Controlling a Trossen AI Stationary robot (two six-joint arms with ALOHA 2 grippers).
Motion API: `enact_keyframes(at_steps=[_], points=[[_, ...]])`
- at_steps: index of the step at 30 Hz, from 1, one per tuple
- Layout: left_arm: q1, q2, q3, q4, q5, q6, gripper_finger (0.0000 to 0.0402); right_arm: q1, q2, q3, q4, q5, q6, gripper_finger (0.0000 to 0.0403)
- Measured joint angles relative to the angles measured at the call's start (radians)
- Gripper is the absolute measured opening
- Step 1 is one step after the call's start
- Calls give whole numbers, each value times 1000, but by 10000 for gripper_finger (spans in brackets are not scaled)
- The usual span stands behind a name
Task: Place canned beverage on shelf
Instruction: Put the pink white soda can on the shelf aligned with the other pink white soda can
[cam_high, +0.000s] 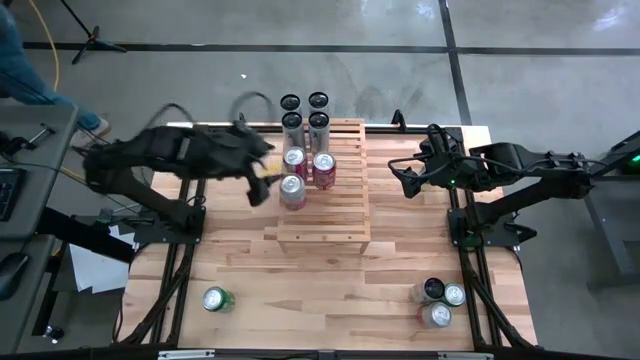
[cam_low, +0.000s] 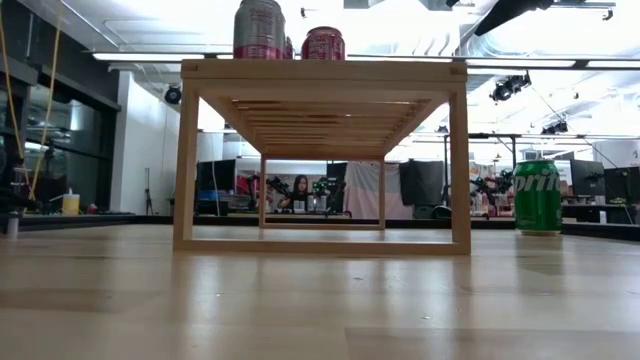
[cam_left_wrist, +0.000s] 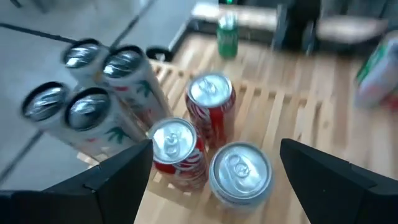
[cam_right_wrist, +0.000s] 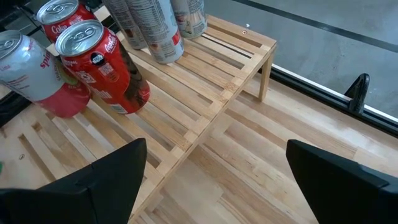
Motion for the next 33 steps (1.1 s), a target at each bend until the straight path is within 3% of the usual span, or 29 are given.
enact_keyframes(at_steps=[4,9,13,17,29,33], points=[[-41,-130,-90,111,-47,-98,343,0,0,0,0,-1,-18,371],[-133,-325,-348,359,-103,-189,342,0,0,0,0,-33,-31,371],[-194,-446,-560,602,-72,-217,342,0,0,0,0,-73,-59,371],[-219,-505,-698,811,-6,-192,342,0,0,0,0,-83,-75,371],[-220,-522,-743,906,-68,-77,342,0,0,0,0,-111,-101,371],[-218,-522,-743,901,-81,-73,342,-9,0,0,47,-232,-101,371]])
